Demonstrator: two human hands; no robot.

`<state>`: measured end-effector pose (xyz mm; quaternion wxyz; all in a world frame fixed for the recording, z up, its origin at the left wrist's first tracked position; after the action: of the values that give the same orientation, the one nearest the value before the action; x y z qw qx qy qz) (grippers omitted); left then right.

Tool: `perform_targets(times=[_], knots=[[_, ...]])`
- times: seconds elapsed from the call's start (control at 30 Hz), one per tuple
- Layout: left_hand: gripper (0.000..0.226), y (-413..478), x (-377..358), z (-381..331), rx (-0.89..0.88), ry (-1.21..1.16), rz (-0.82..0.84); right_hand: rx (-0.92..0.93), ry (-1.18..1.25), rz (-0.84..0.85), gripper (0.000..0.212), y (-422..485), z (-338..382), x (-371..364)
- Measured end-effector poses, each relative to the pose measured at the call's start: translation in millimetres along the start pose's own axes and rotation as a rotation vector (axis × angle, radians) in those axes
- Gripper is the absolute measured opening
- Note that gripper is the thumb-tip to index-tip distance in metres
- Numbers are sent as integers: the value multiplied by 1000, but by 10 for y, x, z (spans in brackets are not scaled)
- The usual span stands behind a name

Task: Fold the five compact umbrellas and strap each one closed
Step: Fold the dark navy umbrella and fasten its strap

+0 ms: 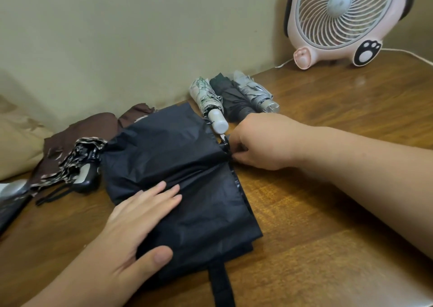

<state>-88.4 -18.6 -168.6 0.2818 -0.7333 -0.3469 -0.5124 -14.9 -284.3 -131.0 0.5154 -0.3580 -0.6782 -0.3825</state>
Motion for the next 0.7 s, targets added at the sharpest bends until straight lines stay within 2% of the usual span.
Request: perform_targets(times=[0.07, 0.23, 0.3, 0.37, 0.43, 0.47, 0.5, 0.57, 0.63, 0.7], knots=[[78, -32, 15, -82, -3, -1, -31, -39, -51, -22, 14, 5, 33, 18], [75, -83, 65, -285, 4, -86, 106, -141, -91, -16, 31, 35, 18, 34], [76, -85, 68, -350, 5, -52, 137, -143, -85, -25, 25, -21, -35, 96], [80, -88, 59, -396, 10, -5, 160, -57, 75, -161, 15, -124, -55, 218], [84, -81, 59, -420, 11, 17, 165, 110, 434, -322, 5, -255, 67, 378], [84, -77, 58, -420, 19, 20, 175, 200, 583, -338, 7, -301, 185, 431], [83, -76, 50, -413, 18, 22, 183, 284, 649, -307, 14, -319, 324, 430], [84, -76, 29, -402, 18, 15, 198, 440, 607, -133, 34, -318, 650, 323], [83, -77, 9, -402, 10, -6, 206, 507, 464, 90, 55, -307, 865, 131], [78, -92, 4, -373, 5, -32, 197, 493, 250, 256, 69, -310, 888, -24]])
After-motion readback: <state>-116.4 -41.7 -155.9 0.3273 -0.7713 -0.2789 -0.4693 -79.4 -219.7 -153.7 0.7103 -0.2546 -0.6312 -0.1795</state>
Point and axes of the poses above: each hand's wrist, its own y-axis towards the middle knuckle, its own x-axis out of the back of the hand, z = x × y, the point moved 4 cm from there along y, towards the middle knuckle, and after that the axes turned 12 degrees about -y, right-handed, at the moved point
